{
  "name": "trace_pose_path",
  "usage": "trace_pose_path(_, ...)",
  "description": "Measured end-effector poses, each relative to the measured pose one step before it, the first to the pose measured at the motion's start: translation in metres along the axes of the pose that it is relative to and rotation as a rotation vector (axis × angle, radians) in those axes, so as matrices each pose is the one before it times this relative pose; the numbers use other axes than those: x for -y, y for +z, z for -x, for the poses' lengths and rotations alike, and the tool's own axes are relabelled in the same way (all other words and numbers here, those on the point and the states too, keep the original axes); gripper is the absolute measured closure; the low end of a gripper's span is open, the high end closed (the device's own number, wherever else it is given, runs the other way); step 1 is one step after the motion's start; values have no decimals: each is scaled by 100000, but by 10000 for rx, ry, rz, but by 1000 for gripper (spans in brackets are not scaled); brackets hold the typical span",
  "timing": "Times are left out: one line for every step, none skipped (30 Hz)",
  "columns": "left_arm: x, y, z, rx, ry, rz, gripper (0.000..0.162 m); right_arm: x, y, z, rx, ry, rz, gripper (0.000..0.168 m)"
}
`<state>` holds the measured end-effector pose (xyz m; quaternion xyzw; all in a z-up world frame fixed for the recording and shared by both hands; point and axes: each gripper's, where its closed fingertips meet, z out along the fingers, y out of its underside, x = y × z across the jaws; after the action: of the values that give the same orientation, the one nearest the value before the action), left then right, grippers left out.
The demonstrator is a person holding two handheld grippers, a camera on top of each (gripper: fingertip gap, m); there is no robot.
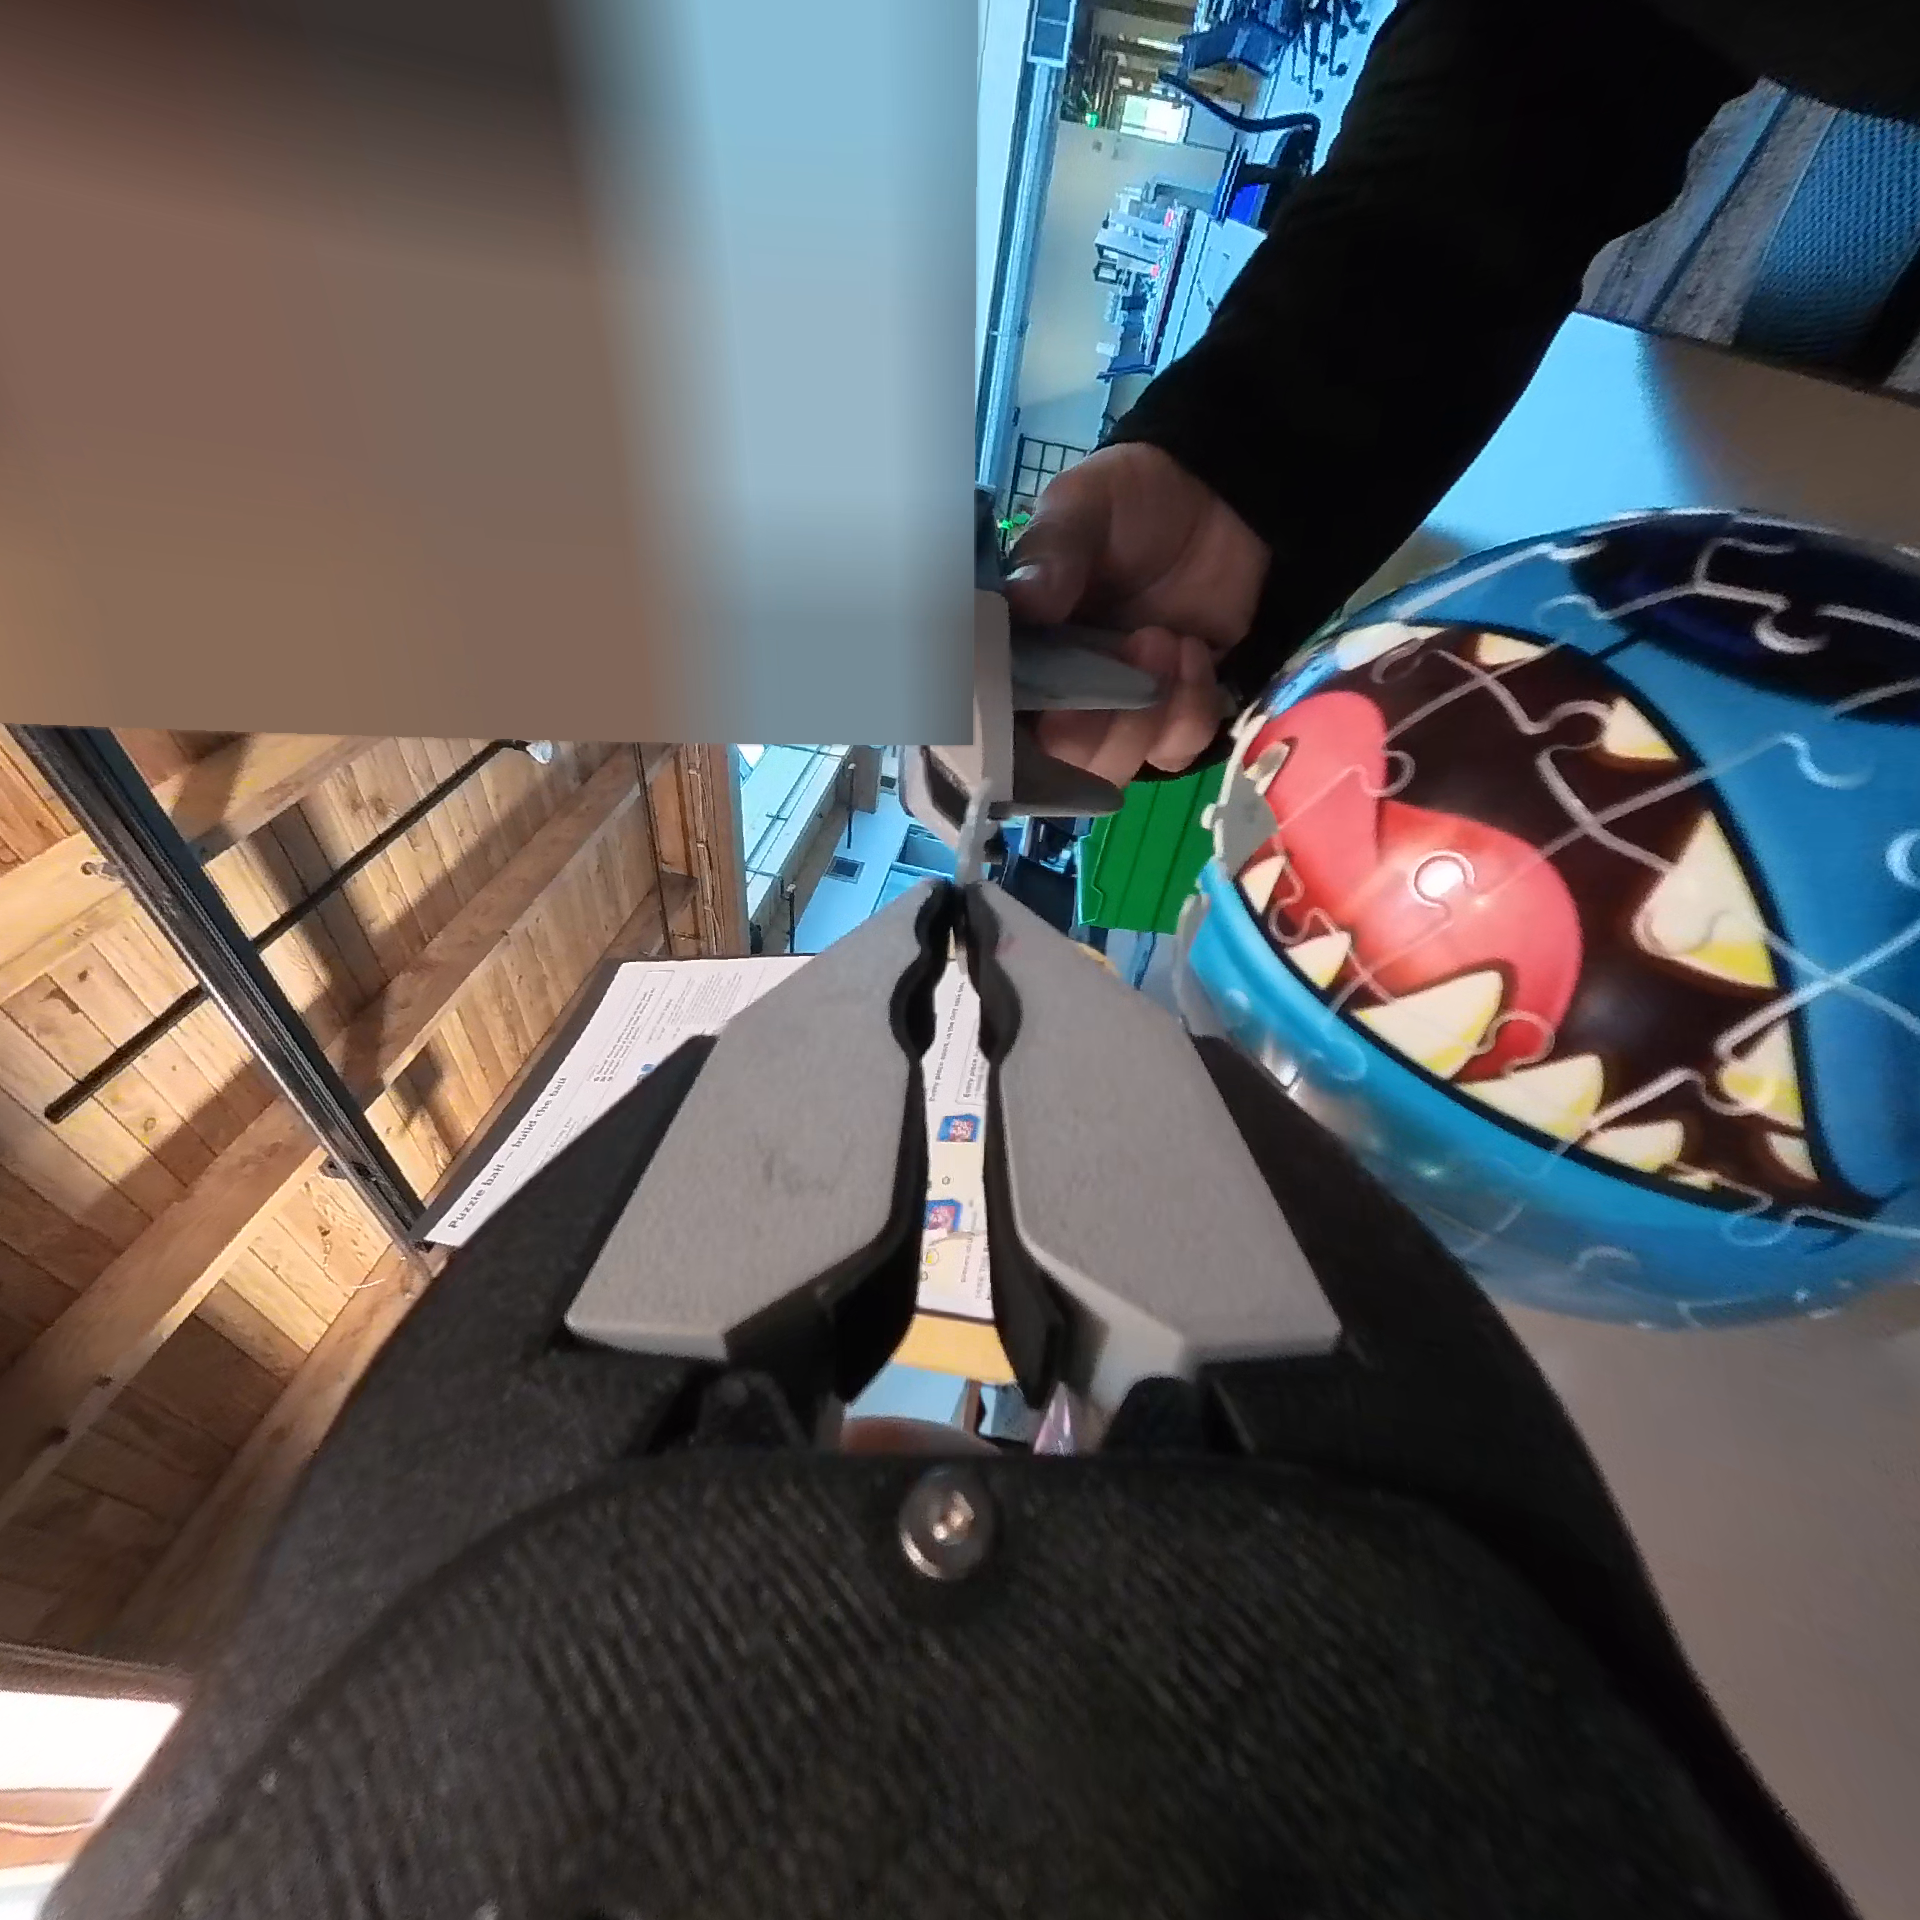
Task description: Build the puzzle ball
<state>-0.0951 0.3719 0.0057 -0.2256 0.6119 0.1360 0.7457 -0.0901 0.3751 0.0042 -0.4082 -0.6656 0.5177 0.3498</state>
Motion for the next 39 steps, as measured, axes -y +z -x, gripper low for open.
trace_pose_path(-22,0,-3,9,1,-3,162,-10,-4,-8,19,26,-20,166)
trace_pose_path(-35,4,-17,-3,-24,3,162,-6,6,-31,9,44,-30,166)
trace_pose_path(-15,-11,-16,-17,-59,-11,162,-9,6,-5,16,48,-35,166)
trace_pose_path(14,-10,-10,-20,-89,-24,162,-14,17,16,18,42,-45,166)
trace_pose_path(2,-4,11,-7,-77,-8,162,-2,12,22,-8,7,-45,166)
trace_pose_path(-49,7,-2,1,-27,32,162,-7,2,-22,-56,-16,-25,166)
trace_pose_path(-110,11,7,8,-44,62,162,-26,-16,-58,-86,-7,-5,166)
trace_pose_path(-131,-14,-5,-23,-132,57,162,-16,-38,-83,-87,13,-1,166)
trace_pose_path(-164,-57,-6,-66,-195,46,162,-16,-71,-72,-63,34,-8,166)
trace_pose_path(-208,-123,96,-29,-148,56,158,-1,-102,-82,-58,46,-25,166)
trace_pose_path(-310,-179,221,23,-32,111,157,-24,-139,-146,-93,56,-36,166)
trace_pose_path(-355,-255,335,59,15,137,157,-79,-138,-113,-62,75,-25,166)
trace_pose_path(-362,-338,472,96,-6,152,157,-162,-111,-3,14,107,13,166)
trace_pose_path(-418,-380,534,74,-78,161,157,-241,-54,19,19,115,54,166)
trace_pose_path(-478,-382,454,-25,-205,183,159,-303,28,22,-15,73,108,167)
trace_pose_path(-432,-327,421,-40,-283,152,160,-387,103,0,-66,2,180,166)
trace_pose_path(-335,-252,439,5,-302,96,162,-348,150,-18,-124,-72,193,166)
trace_pose_path(-318,-122,188,-112,-282,124,162,-254,149,-18,-133,-110,165,166)
trace_pose_path(-207,-42,28,-132,-214,81,162,-262,147,8,-112,-115,177,167)
trace_pose_path(-131,51,-105,-155,-175,56,162,-276,153,-24,-128,-106,197,167)
trace_pose_path(-74,111,-242,-228,-203,53,162,-242,143,-33,-113,-82,162,167)
trace_pose_path(65,117,-278,-252,-230,-7,162,-133,123,99,-17,-39,101,166)
trace_pose_path(160,140,-111,-151,-233,-61,162,-50,98,145,20,10,59,166)
trace_pose_path(52,160,-84,-155,-201,-12,162,-8,67,35,-34,33,39,166)
trace_pose_path(-100,153,-165,-210,-132,54,162,-35,35,-34,-70,17,62,166)
trace_pose_path(-110,116,-174,-206,-102,9,162,-55,29,-18,-53,-27,70,166)
trace_pose_path(-45,101,-131,-159,-116,-59,162,-35,31,42,-8,-38,54,166)
trace_pose_path(-34,83,-236,-236,-202,-81,162,-63,28,51,23,-1,57,166)
trace_pose_path(-85,91,-278,-291,-294,-35,162,-99,47,24,25,34,64,166)
trace_pose_path(-89,99,-127,-189,-283,-33,162,-80,38,-18,7,28,43,166)
trace_pose_path(-51,79,-181,-210,-214,-67,162,-60,28,-48,8,16,21,166)
trace_pose_path(-57,70,-64,-104,-125,-53,162,-66,41,-74,8,28,21,166)
trace_pose_path(-161,72,46,-22,-41,20,162,-63,38,-115,-7,32,25,166)
trace_pose_path(-206,66,-65,-85,-22,65,162,-50,42,-70,31,33,15,166)
trace_pose_path(-117,69,-119,-114,-78,11,162,10,50,19,80,38,-5,166)
trace_pose_path(-53,78,-144,-120,-130,-32,162,43,37,-8,55,28,-19,167)
trace_pose_path(-3,72,-130,-98,-142,-48,162,23,26,2,47,12,-4,167)
trace_pose_path(17,69,-186,-112,-125,-54,162,24,29,47,71,8,7,166)
trace_pose_path(18,68,-210,-107,-104,-37,162,0,18,21,52,4,14,166)
